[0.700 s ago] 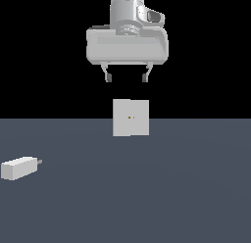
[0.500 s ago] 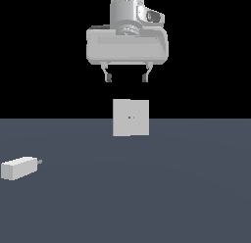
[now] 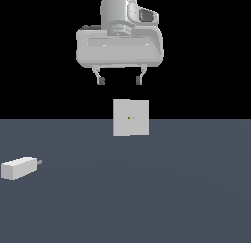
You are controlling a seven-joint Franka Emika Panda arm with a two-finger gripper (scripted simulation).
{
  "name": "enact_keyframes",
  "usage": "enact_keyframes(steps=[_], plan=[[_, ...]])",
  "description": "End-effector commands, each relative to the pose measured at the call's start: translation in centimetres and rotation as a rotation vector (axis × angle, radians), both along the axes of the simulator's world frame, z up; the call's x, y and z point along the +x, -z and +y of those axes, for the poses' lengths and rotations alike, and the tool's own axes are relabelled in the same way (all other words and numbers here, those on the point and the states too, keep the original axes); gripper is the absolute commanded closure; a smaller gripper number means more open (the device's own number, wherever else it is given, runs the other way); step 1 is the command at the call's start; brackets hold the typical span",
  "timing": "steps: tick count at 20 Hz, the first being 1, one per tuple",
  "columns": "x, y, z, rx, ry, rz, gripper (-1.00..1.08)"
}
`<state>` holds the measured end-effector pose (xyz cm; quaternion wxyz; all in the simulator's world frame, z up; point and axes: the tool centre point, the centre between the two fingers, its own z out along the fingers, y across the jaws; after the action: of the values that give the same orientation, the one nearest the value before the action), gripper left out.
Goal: Plug the charger into the wall socket.
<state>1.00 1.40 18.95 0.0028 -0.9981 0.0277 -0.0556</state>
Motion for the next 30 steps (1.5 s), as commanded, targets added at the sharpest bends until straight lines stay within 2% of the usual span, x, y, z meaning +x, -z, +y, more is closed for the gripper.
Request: enact_keyframes(steps=[1, 15, 30], plan=[[-0.7, 0.6, 0.9, -0.001, 0.013, -0.009, -0.92], [-5.1, 5.4, 7.6, -0.013, 0.116, -0.08, -0.92], [-7.9, 10.0, 13.7, -0.029, 0.209, -0.142, -0.92]])
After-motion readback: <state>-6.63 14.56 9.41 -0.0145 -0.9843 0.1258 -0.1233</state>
